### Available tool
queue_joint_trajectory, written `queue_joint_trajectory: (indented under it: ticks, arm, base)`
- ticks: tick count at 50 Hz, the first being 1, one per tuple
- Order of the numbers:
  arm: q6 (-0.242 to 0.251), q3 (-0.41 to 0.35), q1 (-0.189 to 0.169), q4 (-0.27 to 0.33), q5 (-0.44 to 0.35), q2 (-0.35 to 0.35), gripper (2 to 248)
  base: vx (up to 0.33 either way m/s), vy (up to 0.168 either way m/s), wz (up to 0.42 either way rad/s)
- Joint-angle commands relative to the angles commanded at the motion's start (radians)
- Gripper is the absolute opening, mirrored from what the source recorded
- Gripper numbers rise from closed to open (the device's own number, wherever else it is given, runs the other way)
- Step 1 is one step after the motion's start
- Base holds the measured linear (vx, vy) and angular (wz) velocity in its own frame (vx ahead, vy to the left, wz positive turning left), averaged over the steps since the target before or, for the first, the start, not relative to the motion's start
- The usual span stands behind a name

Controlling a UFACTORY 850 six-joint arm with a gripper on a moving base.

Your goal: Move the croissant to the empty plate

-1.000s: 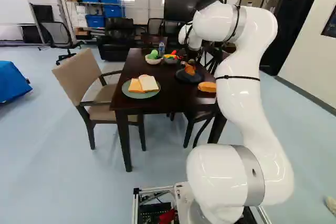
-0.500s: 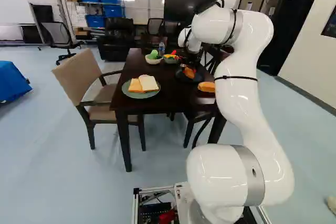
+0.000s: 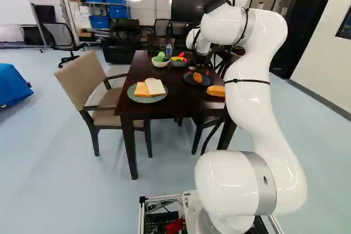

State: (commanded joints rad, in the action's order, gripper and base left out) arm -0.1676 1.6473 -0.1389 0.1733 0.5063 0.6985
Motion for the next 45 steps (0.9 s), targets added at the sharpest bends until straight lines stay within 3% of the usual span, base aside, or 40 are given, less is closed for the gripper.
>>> queue_joint_trajectory:
  ticks: [45]
  arm:
    - [0.0,-0.28,0.038,-0.006,0.028,-0.295,247]
  base:
    - [0.0,0.0,0.0]
